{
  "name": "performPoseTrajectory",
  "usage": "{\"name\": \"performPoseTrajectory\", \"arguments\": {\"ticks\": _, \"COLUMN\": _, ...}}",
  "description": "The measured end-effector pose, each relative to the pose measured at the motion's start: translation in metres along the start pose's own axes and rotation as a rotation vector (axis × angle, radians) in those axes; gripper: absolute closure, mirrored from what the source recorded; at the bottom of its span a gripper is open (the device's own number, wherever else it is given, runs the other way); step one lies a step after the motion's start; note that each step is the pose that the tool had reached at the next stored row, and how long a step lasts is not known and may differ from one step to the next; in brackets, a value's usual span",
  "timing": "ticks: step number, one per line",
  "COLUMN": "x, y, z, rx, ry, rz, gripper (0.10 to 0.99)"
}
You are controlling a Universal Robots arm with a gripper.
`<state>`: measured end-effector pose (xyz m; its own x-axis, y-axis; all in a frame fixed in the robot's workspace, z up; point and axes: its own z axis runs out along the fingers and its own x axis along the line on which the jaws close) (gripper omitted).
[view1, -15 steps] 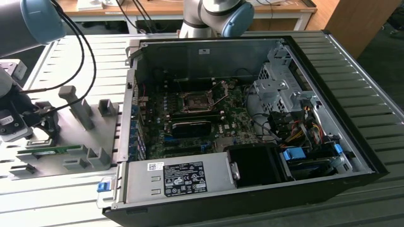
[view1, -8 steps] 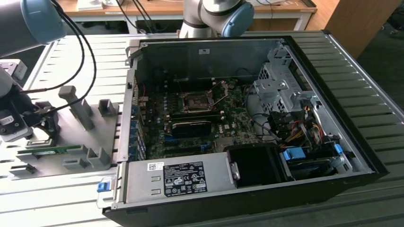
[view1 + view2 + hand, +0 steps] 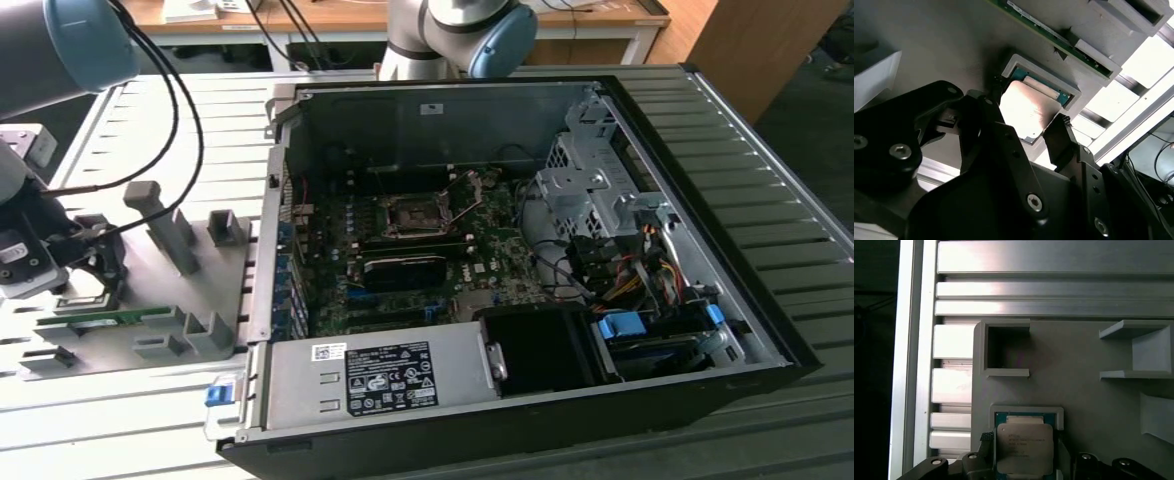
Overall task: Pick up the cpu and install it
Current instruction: 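Pick up the cpu and move it towards the insertion slot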
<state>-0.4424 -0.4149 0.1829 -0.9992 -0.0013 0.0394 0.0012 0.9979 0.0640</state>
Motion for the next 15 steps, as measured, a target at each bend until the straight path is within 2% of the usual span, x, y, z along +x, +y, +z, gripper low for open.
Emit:
{"name": "performPoseTrajectory", "arguments": {"ticks": 5, "x": 0.0002, "y": 0.0006, "z": -0.0027, "rx": 0.005, "ry": 0.0003, "rz": 0.000, "gripper": 0.471}}
{"name": "performPoseTrajectory", "arguments": {"ticks": 12, "x": 0.0021, "y": 0.0011, "z": -0.0026, "rx": 0.010, "ry": -0.0002, "rz": 0.000, "gripper": 0.471}}
{"name": "performPoseTrajectory", "arguments": {"ticks": 15, "x": 0.0027, "y": 0.0011, "z": -0.0025, "rx": 0.019, "ry": -0.0035, "rz": 0.001, "gripper": 0.471}}
